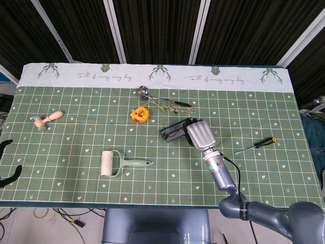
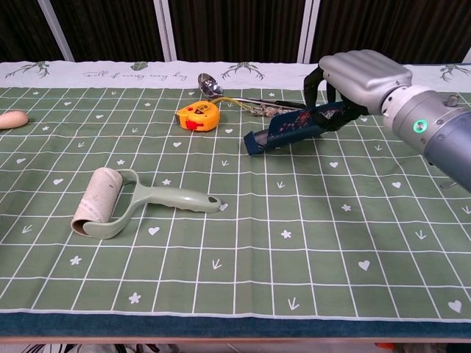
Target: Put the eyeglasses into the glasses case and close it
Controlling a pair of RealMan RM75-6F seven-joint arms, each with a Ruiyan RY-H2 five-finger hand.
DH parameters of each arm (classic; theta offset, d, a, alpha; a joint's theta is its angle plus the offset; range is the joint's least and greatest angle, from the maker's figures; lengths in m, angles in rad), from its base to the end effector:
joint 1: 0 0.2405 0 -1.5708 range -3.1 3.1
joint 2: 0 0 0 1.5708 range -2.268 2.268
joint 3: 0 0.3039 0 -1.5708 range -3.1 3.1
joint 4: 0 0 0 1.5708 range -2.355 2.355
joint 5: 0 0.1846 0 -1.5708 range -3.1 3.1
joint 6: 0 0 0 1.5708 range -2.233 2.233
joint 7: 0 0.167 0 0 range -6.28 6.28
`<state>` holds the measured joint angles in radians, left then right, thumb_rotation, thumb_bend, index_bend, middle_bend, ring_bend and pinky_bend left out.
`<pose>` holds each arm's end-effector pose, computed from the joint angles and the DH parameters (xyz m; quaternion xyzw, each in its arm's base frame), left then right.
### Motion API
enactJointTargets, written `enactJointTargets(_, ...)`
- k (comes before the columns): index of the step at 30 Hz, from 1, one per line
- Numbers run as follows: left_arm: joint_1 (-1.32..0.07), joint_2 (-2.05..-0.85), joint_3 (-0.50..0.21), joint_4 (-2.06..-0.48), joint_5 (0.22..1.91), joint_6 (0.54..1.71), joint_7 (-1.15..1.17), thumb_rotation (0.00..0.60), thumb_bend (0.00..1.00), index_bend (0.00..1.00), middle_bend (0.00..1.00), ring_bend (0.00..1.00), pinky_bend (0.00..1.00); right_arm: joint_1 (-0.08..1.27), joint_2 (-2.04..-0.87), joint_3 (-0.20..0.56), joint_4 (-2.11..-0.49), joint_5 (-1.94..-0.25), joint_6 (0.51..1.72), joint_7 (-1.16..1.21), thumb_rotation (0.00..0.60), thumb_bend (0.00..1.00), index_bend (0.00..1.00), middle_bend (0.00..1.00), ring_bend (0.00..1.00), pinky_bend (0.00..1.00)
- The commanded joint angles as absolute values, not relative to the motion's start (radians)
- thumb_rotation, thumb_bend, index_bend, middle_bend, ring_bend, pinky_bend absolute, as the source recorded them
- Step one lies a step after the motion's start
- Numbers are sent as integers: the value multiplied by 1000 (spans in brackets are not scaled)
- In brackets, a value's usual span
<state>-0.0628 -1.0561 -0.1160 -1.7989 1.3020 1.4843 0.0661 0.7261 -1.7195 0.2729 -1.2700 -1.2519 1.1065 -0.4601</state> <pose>-0.3412 0.2047 0.2290 -0.5123 -0.4390 -0.3830 0.6310 -0.1614 -0.4102 -0.0075 0.7118 -0.2720 0.4147 0.4974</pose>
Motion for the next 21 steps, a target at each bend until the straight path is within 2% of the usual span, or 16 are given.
enactJointTargets(1,-62,-1057,-116,-1800,1303,1487,69,600,310,178,0,0,0,720,-1669,272,-1342,-1203,1088,-542,600,584,766,355,406,575)
enactJointTargets(14,-61,-1058,-117,-1799,1303,1490,67,600,310,180,0,0,0,777,-1654,281,-1351,-1070,996,-656,600,583,830,261,256,429)
enactJointTargets(21,-60,-1060,-117,-1797,1305,1493,66,600,311,184,0,0,0,817,-1643,283,-1335,-998,941,-707,600,583,861,209,172,303)
